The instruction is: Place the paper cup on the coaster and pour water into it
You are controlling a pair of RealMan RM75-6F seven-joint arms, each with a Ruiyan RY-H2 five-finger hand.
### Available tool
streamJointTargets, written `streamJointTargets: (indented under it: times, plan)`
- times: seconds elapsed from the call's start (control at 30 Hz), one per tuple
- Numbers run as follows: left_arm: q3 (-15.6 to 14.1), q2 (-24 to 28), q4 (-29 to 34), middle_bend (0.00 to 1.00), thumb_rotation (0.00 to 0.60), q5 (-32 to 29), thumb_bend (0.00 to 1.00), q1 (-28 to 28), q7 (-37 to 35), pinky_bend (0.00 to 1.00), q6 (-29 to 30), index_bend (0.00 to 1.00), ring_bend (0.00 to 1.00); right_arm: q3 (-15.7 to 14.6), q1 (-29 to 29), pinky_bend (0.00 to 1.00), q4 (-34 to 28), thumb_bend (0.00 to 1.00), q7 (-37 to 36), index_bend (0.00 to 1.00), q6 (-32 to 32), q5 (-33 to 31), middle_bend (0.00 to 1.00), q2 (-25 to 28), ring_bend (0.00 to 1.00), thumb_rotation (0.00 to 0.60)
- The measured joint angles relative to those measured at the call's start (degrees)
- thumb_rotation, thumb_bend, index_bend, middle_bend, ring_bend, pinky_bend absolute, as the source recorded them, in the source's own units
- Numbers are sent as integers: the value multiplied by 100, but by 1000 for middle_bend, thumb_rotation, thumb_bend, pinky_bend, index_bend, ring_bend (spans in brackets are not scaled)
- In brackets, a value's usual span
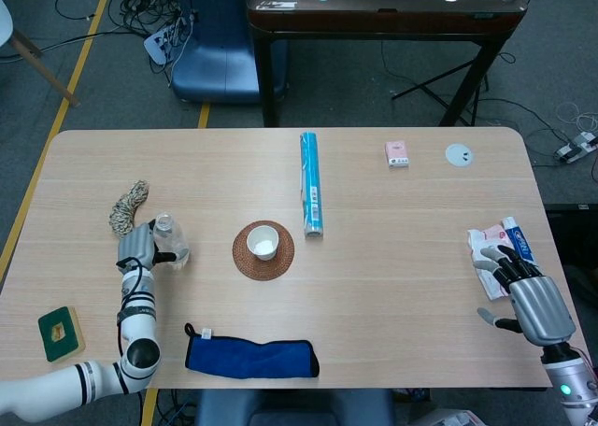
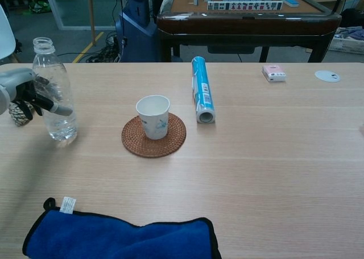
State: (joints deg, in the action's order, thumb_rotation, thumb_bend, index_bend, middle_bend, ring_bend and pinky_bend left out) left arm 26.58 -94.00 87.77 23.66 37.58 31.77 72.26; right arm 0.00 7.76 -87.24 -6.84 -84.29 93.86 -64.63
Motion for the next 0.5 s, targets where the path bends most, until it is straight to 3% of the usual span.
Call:
streamJointTargets:
  times: [0.5]
  plan:
    - [-39, 145, 5, 570, 600, -162, 132, -26, -263, 406, -323, 463, 372, 1, -1, 315, 12, 13, 31, 301, -7, -1, 204, -15, 111, 600]
